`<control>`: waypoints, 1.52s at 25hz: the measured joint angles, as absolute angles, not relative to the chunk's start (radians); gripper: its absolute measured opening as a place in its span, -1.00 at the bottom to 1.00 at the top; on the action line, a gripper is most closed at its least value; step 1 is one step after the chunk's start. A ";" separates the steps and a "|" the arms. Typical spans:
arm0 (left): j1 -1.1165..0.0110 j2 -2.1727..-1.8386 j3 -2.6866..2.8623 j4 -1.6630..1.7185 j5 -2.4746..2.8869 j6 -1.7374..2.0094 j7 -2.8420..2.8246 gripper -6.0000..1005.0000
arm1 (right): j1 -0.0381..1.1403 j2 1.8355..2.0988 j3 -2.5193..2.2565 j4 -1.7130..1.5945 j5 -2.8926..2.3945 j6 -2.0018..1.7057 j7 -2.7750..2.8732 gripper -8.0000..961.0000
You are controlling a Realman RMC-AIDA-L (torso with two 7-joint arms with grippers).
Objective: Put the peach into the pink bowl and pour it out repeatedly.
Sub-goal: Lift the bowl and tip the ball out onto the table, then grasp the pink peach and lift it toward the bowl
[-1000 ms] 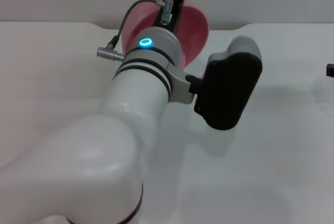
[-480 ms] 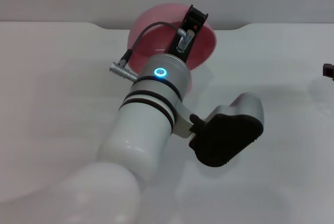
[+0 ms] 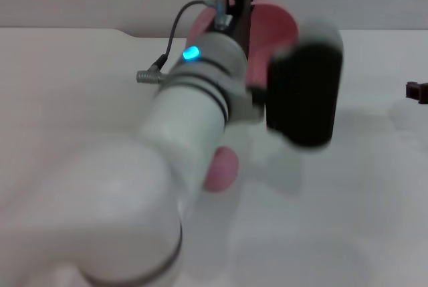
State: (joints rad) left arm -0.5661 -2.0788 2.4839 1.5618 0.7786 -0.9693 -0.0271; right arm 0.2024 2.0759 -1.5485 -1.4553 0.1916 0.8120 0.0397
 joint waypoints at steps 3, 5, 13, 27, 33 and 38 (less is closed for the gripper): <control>-0.591 -2.078 2.356 1.640 0.534 -1.014 -0.044 -0.89 | 0.209 2.076 -1.571 -1.455 0.192 0.810 0.040 0.12; -0.599 -2.077 2.311 1.654 0.472 -1.033 -0.048 -0.89 | 0.217 2.076 -1.590 -1.455 0.192 0.809 0.042 0.12; -0.683 -2.068 1.899 1.606 0.206 -1.231 -0.116 -0.89 | 0.255 2.074 -1.687 -1.446 0.247 0.804 0.038 0.10; -0.673 -2.062 1.586 1.409 -0.004 -1.245 0.029 -0.89 | 0.409 2.078 -1.976 -1.368 0.401 0.735 0.044 0.07; -0.676 -2.062 1.587 1.406 0.002 -1.240 0.029 -0.89 | 0.465 2.079 -2.058 -1.285 0.493 0.682 0.047 0.06; -0.687 -2.062 1.593 1.400 0.003 -1.233 0.030 -0.89 | 0.465 2.080 -2.076 -1.260 0.500 0.673 0.048 0.05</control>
State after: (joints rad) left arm -0.6865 -2.0616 1.5932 1.3996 0.0032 -1.2334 0.0304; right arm 0.4646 2.0798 -2.0757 -1.2598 0.5001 0.6734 0.0477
